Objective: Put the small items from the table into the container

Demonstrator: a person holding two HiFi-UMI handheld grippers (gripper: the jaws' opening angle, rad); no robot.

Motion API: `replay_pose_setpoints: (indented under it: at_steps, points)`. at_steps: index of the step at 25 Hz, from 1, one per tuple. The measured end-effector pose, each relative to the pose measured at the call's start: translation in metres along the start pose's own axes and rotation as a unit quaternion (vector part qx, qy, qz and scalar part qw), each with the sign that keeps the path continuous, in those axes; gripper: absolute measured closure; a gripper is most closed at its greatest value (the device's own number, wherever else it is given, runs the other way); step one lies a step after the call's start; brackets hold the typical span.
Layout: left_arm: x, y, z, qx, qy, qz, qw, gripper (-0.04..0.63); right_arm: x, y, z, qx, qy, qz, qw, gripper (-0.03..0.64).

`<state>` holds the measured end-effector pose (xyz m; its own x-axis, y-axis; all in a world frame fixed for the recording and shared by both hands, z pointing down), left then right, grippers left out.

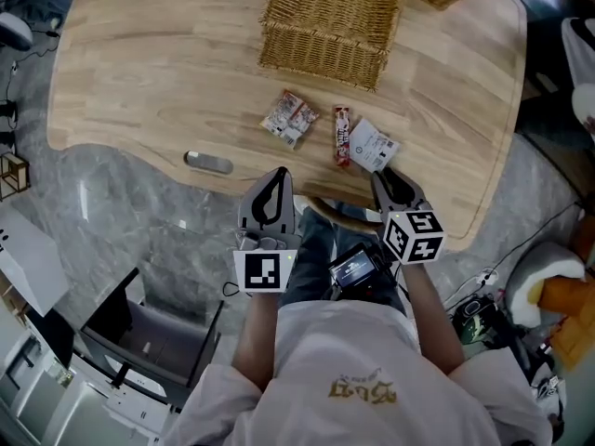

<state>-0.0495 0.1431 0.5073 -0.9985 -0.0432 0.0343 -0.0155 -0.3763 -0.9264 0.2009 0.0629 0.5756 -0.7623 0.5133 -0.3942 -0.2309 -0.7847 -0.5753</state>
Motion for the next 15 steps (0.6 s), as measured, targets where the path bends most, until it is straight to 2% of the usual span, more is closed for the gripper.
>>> replay_pose_setpoints:
  at_steps: [6, 10, 15]
  points:
    - [-0.006, -0.006, 0.002, 0.023, -0.007, -0.002, 0.9997, 0.601, -0.008, 0.002, 0.010, -0.012, 0.049, 0.079, 0.996, 0.522]
    - [-0.001, -0.005, 0.003, 0.020, -0.002, 0.003, 0.9998, 0.601, -0.007, 0.006, 0.007, -0.028, 0.052, 0.055, 0.997, 0.594]
    - [0.003, -0.002, 0.001, 0.018, 0.004, 0.006, 0.9998, 0.601, -0.004, 0.010, 0.002, -0.041, 0.064, 0.049, 0.996, 0.598]
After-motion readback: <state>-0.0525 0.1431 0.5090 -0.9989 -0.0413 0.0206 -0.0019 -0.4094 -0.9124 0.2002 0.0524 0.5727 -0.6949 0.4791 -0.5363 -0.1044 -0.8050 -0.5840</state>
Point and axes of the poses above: the fingertips, and each gripper's own axes: z forward along the fingers, x to its left, y out of its top, the point moved 10 cm from there along -z, backward along the fingers, and after that the axes turned 5 degrees about y, right-handed, at the moved point
